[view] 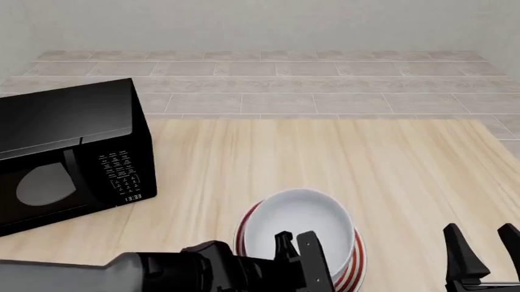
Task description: Pick up the white bowl and put it on the plate.
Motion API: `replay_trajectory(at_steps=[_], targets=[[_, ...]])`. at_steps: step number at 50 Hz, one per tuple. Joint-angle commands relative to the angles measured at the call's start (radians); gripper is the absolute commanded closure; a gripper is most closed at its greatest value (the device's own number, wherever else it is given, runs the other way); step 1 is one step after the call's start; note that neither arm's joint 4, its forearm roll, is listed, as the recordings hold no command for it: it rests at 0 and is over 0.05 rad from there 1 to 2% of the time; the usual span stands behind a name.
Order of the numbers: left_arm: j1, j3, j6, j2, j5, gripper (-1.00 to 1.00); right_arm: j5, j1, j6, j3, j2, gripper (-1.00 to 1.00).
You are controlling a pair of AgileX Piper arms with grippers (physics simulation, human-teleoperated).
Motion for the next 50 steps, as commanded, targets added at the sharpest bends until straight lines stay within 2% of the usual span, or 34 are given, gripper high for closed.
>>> replay_trajectory(at_steps=[1,24,39,40,50], targets=[[-0.001,-0.002,-0.012,0.006,-0.004,1.00,0.002,-0.002,-0.001,0.000,-0.001,-1.00],[-0.004,-0.006,-0.016,0.021,0.002,1.00,0.002,-0.002,-0.001,0.000,-0.001,-1.00],[0.019,-0.020,0.013,0.032,0.002,1.00,0.002,-0.002,-0.001,0.000,0.000,-1.00],[0.017,-0.020,0.009,0.030,0.002,-1.00,0.002,-0.002,-0.001,0.000,0.000,-1.00],[0.018,-0.026,0.010,0.035,0.003,-1.00,0.002,-0.002,-0.001,0.000,0.000,-1.00]])
